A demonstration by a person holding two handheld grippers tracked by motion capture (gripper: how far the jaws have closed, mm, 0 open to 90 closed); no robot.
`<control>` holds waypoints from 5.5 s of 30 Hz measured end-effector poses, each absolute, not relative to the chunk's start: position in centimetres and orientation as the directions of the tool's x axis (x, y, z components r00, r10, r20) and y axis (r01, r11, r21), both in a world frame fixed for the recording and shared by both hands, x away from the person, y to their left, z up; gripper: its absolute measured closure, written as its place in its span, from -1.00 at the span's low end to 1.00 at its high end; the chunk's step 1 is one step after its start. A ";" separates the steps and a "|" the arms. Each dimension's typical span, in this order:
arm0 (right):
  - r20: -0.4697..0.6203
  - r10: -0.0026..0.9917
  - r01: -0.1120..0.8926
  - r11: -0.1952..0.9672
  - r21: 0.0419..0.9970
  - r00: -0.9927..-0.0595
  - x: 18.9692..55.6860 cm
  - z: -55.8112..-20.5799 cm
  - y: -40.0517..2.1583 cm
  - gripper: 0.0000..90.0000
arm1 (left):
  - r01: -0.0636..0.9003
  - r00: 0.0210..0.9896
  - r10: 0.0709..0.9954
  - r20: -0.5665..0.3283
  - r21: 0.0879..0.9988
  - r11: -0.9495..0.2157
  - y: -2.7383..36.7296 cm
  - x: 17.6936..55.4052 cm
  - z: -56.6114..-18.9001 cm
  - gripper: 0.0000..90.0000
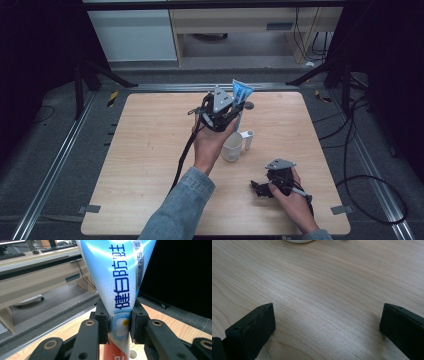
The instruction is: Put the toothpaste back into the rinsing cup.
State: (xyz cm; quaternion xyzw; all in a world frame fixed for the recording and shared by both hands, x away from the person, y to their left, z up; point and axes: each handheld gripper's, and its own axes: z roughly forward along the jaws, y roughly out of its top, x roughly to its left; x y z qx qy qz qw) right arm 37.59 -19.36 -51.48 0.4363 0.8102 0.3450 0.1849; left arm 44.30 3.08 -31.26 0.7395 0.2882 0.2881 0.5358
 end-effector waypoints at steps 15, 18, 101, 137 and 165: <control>0.001 0.834 0.578 0.381 0.721 -0.551 37.6 -51.5 -19.4 -0.99 | 0.094 0.619 0.777 0.116 0.971 -0.220 3.0 43.2 -31.6 0.61; 0.001 0.835 0.578 0.381 0.722 -0.551 37.6 -51.5 -19.4 -0.99 | 0.099 0.598 0.794 0.112 0.972 -0.211 3.1 43.0 -31.9 0.61; 0.000 0.834 0.577 0.382 0.722 -0.552 37.6 -51.5 -19.4 -0.99 | 0.217 0.571 0.817 0.082 0.944 -0.247 2.1 44.2 -40.7 0.60; 0.000 0.834 0.577 0.382 0.722 -0.552 37.6 -51.5 -19.4 -0.99 | 0.258 0.567 0.820 0.077 0.929 -0.265 2.3 45.0 -41.6 0.59; 0.000 0.834 0.577 0.382 0.722 -0.552 37.6 -51.5 -19.4 -0.99 | 0.320 0.564 0.824 0.051 0.907 -0.275 2.3 46.0 -41.5 0.56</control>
